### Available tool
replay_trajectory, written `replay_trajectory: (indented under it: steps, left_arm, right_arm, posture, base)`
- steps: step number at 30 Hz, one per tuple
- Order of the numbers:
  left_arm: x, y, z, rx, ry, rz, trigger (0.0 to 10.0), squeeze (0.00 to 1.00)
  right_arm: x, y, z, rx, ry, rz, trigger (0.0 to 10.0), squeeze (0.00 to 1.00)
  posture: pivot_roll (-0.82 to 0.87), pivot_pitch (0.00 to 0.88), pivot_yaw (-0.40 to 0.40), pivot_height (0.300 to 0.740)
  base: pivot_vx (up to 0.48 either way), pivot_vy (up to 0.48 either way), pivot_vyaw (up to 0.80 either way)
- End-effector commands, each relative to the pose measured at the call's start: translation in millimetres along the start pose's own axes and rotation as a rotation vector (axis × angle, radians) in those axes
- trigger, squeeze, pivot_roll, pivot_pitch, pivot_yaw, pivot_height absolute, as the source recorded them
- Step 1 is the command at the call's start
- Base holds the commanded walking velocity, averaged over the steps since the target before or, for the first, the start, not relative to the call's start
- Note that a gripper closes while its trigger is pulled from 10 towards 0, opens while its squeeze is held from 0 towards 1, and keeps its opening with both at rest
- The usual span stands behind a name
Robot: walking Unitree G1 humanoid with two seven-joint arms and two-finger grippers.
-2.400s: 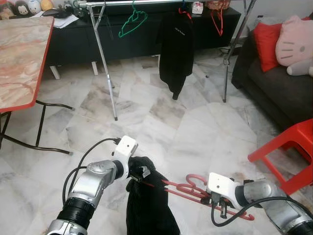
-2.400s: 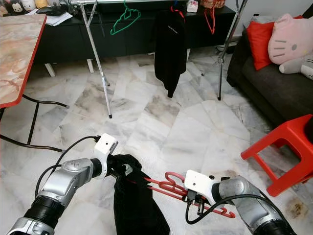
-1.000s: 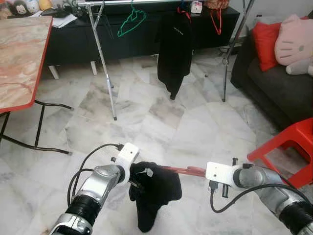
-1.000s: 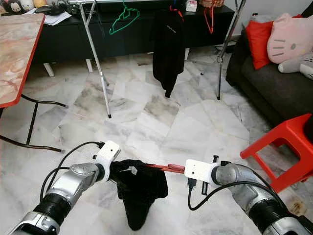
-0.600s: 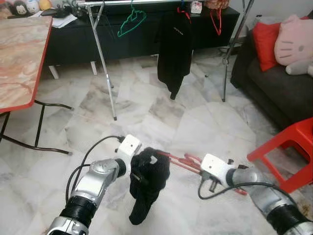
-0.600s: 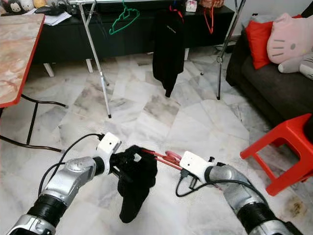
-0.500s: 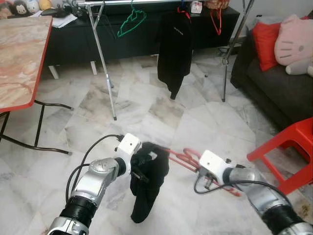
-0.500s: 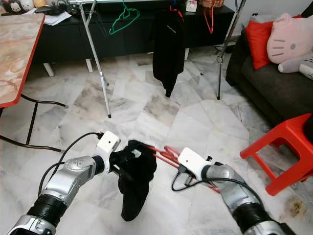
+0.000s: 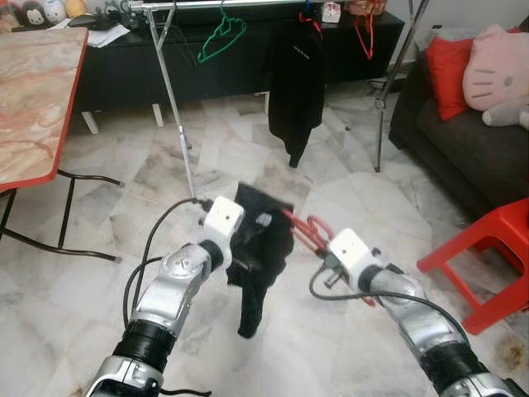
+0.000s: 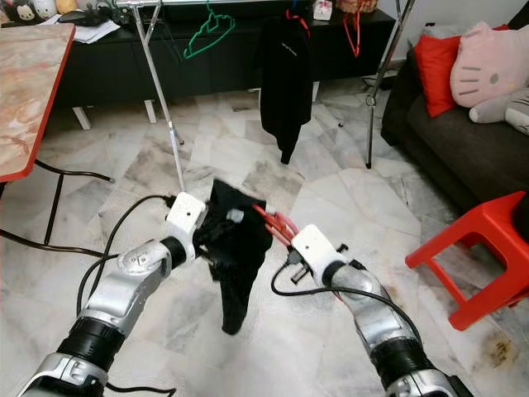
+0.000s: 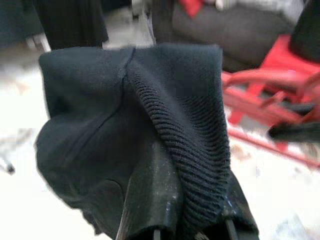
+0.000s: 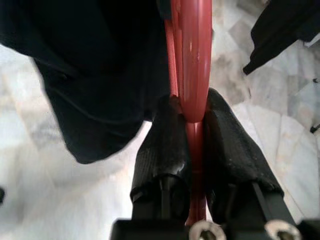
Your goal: Hang hanger
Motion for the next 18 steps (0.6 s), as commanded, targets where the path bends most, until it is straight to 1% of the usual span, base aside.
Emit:
replay_trajectory:
  steps: [1, 3, 8, 9, 10, 11, 12, 13, 14, 15, 17, 18]
  left_arm:
    - [16.1, 2.3, -2.2, 0.014, -0.063, -0.025, 10.0, 0.0]
    - [32.7, 0.2, -2.9, 0.003, -0.135, -0.018, 10.0, 0.0]
    - [39.9, -8.8, -1.9, -0.062, -0.17, -0.031, 10.0, 0.0]
    - [39.5, -15.1, -1.2, -0.104, -0.169, -0.049, 10.0, 0.0]
    - [35.1, -25.9, 0.5, -0.173, -0.155, -0.082, 10.0, 0.0]
    - [31.2, -30.0, 1.3, -0.195, -0.142, -0.093, 10.0, 0.0]
    - [28.8, -31.9, 1.7, -0.205, -0.133, -0.098, 10.0, 0.0]
    - [24.1, -33.9, 2.3, -0.212, -0.113, -0.109, 10.0, 0.0]
    - [24.1, -33.9, 2.3, -0.212, -0.113, -0.109, 10.0, 0.0]
    - [18.3, -36.2, 3.1, -0.223, -0.088, -0.135, 10.0, 0.0]
    - [14.2, -38.1, 3.7, -0.231, -0.069, -0.159, 10.0, 0.0]
    - [10.0, -40.0, 4.1, -0.242, -0.051, -0.191, 10.0, 0.0]
  right_arm:
    - [0.4, -7.3, 0.1, -0.039, -0.008, -0.034, 0.0, 0.0]
    - [-7.5, -5.5, -2.6, -0.068, 0.011, -0.058, 0.0, 0.0]
    - [-7.2, -10.3, -5.0, -0.127, -0.01, -0.103, 0.0, 0.0]
    - [-4.3, -14.7, -5.9, -0.16, -0.03, -0.124, 0.0, 0.0]
    - [3.6, -23.0, -7.0, -0.211, -0.072, -0.163, 0.0, 0.0]
    - [10.5, -26.9, -7.3, -0.23, -0.105, -0.184, 0.0, 0.0]
    - [14.9, -29.0, -7.4, -0.238, -0.126, -0.196, 0.0, 0.0]
    - [23.7, -32.2, -7.3, -0.249, -0.17, -0.214, 0.0, 0.0]
    - [23.7, -32.2, -7.3, -0.249, -0.17, -0.214, 0.0, 0.0]
    - [32.5, -35.7, -6.9, -0.261, -0.216, -0.24, 0.0, 0.0]
    - [36.9, -37.1, -6.7, -0.263, -0.241, -0.256, 0.0, 0.0]
    - [40.5, -37.5, -6.9, -0.261, -0.26, -0.27, 0.0, 0.0]
  posture:
    - [-0.12, 0.048, -0.052, 0.74]
    - [-0.12, 0.043, -0.051, 0.74]
    - [-0.11, 0.036, -0.048, 0.74]
    - [-0.1, 0.034, -0.046, 0.74]
    - [-0.1, 0.032, -0.045, 0.74]
    - [-0.1, 0.032, -0.045, 0.74]
    - [-0.1, 0.032, -0.045, 0.74]
    - [-0.1, 0.032, -0.045, 0.74]
    - [-0.1, 0.032, -0.045, 0.74]
    - [-0.1, 0.032, -0.045, 0.74]
    - [-0.1, 0.031, -0.046, 0.74]
    - [-0.1, 0.031, -0.046, 0.74]
  base:
    - [0.0, 0.0, 0.0]
    - [0.0, 0.0, 0.0]
    - [0.0, 0.0, 0.0]
    - [0.0, 0.0, 0.0]
    - [0.0, 0.0, 0.0]
    - [0.0, 0.0, 0.0]
    - [0.0, 0.0, 0.0]
    - [0.0, 0.0, 0.0]
    - [0.0, 0.0, 0.0]
    - [0.0, 0.0, 0.0]
    - [0.0, 0.0, 0.0]
    - [0.0, 0.0, 0.0]
Point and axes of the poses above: a point about 5 cm out from each wrist's last joint towards the gripper, its own z axis pointing back from the gripper into the wrist, its own x axis along the axis of the wrist's last joint, y = z × x, the point moved 3 cm from there along -z, pointing out of the wrist towards the gripper, and after that the axes turned 10 degrees about -z, right-handed, at the moved point
